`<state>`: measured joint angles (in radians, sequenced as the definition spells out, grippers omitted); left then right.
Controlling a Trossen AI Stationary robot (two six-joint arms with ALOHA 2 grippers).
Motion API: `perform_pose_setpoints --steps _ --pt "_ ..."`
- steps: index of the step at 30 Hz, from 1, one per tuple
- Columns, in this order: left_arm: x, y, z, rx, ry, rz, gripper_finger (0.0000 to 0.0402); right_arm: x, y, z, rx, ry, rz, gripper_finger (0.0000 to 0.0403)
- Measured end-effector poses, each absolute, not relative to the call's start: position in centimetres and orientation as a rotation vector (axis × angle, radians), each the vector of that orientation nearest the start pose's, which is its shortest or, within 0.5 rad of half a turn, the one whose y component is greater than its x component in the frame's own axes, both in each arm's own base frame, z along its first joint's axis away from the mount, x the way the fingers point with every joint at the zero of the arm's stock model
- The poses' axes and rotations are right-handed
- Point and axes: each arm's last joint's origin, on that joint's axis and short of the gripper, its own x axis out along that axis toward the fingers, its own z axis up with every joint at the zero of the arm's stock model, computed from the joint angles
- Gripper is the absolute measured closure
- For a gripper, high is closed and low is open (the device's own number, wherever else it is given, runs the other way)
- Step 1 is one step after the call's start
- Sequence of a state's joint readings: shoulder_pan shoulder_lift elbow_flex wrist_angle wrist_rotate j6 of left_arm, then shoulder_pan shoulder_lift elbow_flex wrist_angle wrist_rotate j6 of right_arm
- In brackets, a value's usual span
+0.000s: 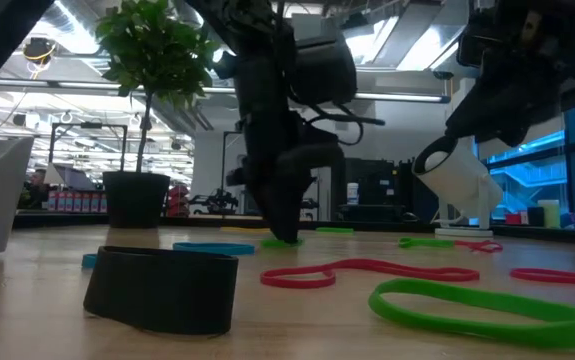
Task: Pick and place rubber bands into bin
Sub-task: Put the green rubber band into the bin
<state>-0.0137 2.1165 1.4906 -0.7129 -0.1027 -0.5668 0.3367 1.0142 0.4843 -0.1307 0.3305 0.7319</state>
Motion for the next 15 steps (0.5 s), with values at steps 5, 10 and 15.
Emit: perform_pose_setpoints --steps 5,10,15 --pt "39.8 -1.9 16.7 -0.471 1.298 0.450 0.0399 18.9 5.7 19.7 0.499 0.604 -0.193 0.0334" --pt "37.0 -3.8 22.5 -0.534 1.225 0.526 0.0399 18.9 5.8 19.7 0.503 0.621 -0.161 0.0334" --pt "33.0 -7.0 27.6 -0.633 1.141 0.565 0.0400 18.9 5.8 19.6 0.471 0.632 -0.154 0.0334"
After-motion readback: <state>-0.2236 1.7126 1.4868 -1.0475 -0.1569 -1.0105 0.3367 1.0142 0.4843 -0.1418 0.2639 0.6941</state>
